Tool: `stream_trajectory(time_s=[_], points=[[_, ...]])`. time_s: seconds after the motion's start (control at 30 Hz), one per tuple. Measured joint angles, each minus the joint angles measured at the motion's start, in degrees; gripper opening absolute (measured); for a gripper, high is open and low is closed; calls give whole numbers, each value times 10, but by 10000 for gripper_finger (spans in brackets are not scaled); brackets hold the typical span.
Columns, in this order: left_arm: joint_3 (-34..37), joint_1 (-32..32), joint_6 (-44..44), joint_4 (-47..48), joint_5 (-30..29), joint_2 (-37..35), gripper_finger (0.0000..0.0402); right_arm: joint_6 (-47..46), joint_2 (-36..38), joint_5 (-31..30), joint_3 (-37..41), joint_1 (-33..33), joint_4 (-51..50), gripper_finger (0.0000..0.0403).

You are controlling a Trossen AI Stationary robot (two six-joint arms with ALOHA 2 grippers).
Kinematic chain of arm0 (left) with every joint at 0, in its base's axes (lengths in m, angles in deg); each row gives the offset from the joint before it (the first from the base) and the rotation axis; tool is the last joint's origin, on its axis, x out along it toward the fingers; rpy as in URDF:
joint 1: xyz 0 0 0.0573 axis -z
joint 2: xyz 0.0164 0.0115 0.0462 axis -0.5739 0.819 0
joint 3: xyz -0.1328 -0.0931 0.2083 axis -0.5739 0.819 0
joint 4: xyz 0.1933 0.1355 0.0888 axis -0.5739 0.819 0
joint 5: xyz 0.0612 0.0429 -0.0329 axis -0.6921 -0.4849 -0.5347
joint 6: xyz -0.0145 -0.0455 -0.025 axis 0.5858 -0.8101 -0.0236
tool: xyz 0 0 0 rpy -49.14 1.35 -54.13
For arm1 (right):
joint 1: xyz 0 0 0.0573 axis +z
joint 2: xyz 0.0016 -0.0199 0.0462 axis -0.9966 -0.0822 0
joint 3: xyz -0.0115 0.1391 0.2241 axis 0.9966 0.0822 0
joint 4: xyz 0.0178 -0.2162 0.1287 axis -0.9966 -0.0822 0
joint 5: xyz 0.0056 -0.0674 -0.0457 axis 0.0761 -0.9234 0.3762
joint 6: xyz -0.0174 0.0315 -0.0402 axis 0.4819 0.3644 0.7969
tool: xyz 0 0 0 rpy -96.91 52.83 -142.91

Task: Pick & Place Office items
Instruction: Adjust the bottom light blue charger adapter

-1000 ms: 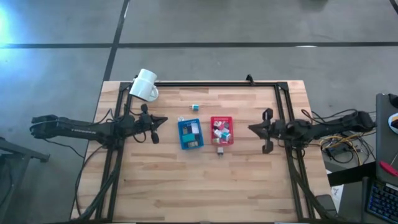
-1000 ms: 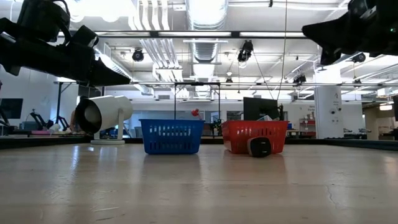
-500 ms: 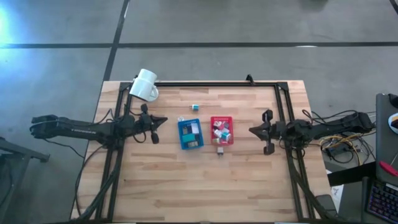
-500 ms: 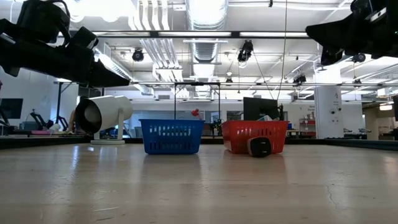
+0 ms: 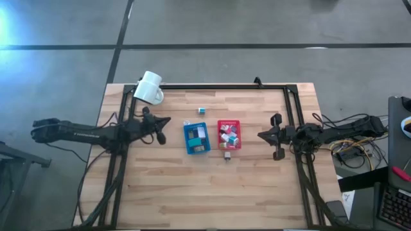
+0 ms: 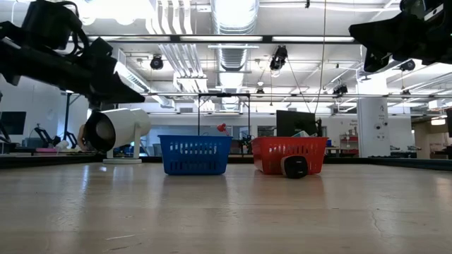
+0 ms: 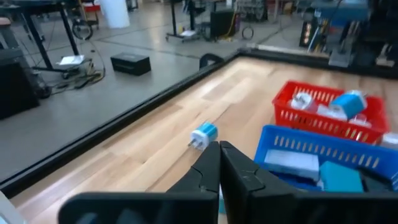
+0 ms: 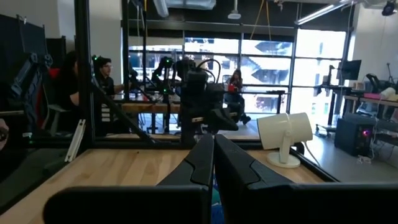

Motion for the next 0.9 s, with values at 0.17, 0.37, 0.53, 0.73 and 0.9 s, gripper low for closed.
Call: stream_trajectory(time_s=[0.17,0.37,0.53,0.73,0.9], points=[[-27,0,8,22,-2,53,4,0,0,-1,0,0,11,8],[-80,0,13,27,-5,185,2,0,0,-5,0,0,13,8],[-144,0,38,-10,-76,307,6,-4,0,-5,0,0,12,8],[-203,0,71,26,-69,409,3,-7,0,-5,0,0,3,8],[-227,-1,85,37,-86,459,3,-3,0,-5,0,0,-1,8]])
